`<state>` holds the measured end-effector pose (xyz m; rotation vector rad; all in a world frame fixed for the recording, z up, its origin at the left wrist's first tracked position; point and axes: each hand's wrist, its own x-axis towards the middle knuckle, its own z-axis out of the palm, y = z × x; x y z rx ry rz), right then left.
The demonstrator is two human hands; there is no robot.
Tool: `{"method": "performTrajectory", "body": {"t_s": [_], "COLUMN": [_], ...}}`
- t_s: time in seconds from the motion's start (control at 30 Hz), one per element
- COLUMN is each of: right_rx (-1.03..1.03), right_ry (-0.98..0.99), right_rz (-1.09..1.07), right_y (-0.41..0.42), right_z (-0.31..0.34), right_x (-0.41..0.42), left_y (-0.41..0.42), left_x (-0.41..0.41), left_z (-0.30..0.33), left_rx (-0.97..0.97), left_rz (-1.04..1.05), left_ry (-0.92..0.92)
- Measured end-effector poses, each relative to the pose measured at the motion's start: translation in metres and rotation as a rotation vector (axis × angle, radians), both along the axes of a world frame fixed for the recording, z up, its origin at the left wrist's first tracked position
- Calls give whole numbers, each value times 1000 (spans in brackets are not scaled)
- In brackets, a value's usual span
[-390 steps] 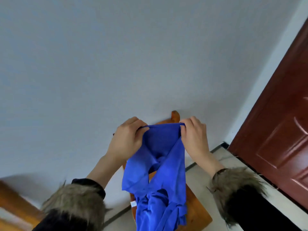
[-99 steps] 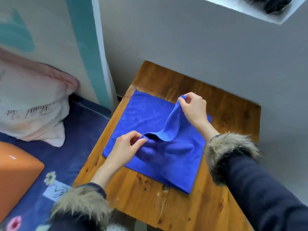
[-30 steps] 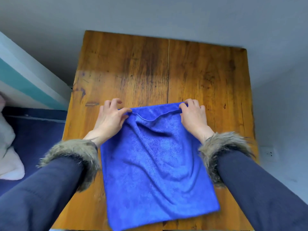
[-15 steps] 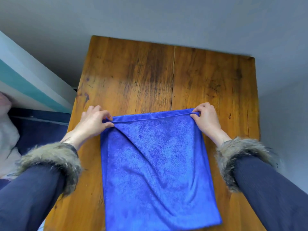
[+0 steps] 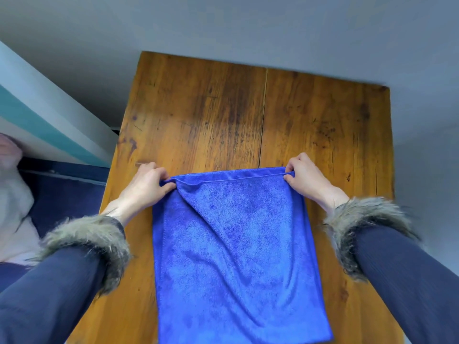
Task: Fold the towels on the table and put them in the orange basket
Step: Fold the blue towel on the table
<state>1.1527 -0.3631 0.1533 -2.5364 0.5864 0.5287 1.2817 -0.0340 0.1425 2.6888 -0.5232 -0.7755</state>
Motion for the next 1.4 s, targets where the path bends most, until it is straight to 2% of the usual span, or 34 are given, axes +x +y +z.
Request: {"method": "performTrajectory", "body": {"t_s": [0.27, 0.4, 0.57, 0.73, 0.83, 0.93, 1.07, 1.23, 1.4], "right_rx": [77, 100, 140, 198, 234, 247, 274, 317, 355], "right_ry": [-5, -43, 12, 89, 7, -88, -115, -270, -383], "right_rz": [-123, -166, -176, -177, -232, -280, -353, -512, -522], "right_y": [1, 6, 10, 15, 21, 28, 27, 14, 13], "right_z": [2, 2, 8, 15, 21, 28, 44, 81, 127], "right_x": [1, 0, 0, 0, -1, -4, -16, -47, -70], "left_y": [23, 20, 10, 19, 21, 18, 19, 40, 41], "left_x": [-7, -9, -12, -13, -12, -15, -27, -29, -33], "left_z": [6, 5, 13, 22, 31, 40, 42, 60, 104], "left_rx": [-124, -245, -338, -359, -390, -521, -649, -725, -829], "left_rz": [121, 205, 287, 349, 361, 443, 545, 594, 596], "left_ry": [149, 143, 341, 252, 225, 276, 326, 356, 316]}}
